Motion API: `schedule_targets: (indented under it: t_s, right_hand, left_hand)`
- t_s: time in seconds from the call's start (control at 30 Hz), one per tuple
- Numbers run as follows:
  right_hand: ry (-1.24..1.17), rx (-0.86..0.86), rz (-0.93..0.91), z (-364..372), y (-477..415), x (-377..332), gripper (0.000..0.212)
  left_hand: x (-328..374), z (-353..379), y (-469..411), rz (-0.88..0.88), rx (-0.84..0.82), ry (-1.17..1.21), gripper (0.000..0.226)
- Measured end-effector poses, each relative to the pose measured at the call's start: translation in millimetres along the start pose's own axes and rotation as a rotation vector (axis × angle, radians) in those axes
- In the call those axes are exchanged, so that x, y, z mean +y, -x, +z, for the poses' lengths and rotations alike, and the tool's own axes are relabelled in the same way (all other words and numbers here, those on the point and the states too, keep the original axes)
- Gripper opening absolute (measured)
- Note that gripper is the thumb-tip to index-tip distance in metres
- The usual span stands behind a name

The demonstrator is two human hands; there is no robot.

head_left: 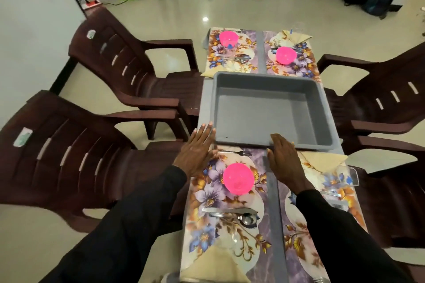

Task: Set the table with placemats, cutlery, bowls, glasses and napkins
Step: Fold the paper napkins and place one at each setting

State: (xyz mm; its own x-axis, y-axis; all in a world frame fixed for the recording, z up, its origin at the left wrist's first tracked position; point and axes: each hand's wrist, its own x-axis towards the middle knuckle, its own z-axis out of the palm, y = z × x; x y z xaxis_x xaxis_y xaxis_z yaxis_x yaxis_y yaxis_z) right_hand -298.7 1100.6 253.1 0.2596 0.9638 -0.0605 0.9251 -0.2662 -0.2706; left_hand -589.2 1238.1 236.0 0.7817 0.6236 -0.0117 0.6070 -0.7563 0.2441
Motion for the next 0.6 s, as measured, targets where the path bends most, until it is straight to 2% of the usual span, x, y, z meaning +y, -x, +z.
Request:
schedule_targets:
  t_s: [0.1,0.27,0.43,0.5,0.6]
  right_hand:
    - [-0.092,0.041,-0.088,-23.0,10.3,-54.0,0.043]
    - [-0.114,-0.028,-0.243,-42.3,21.6,-146.2,0.038]
    - [-0.046,-0.079,-0.356,-58.4,43.4,-277.2,0.049]
    - [-0.023,-0.075,-0.376,-58.0,57.0,-343.4,0.045]
    - [-0.140,-0.118,-0.380,-37.5,69.2,-432.4,0.049]
  left_hand:
    - [-9.7,-23.6,49.3,0.000,0.126,0.021,0.062]
    - [-58.4,-59.2,169.2,-0.134,0.252,0.059,0.055]
    - [-130.5,-91.3,303.9,-0.236,0.296,0.038,0.056]
    - [-166.5,-103.2,353.1,-0.252,0.313,0.032,0.057]
    - [-213.1,-118.6,415.2,-0.275,0.293,0.002,0.056]
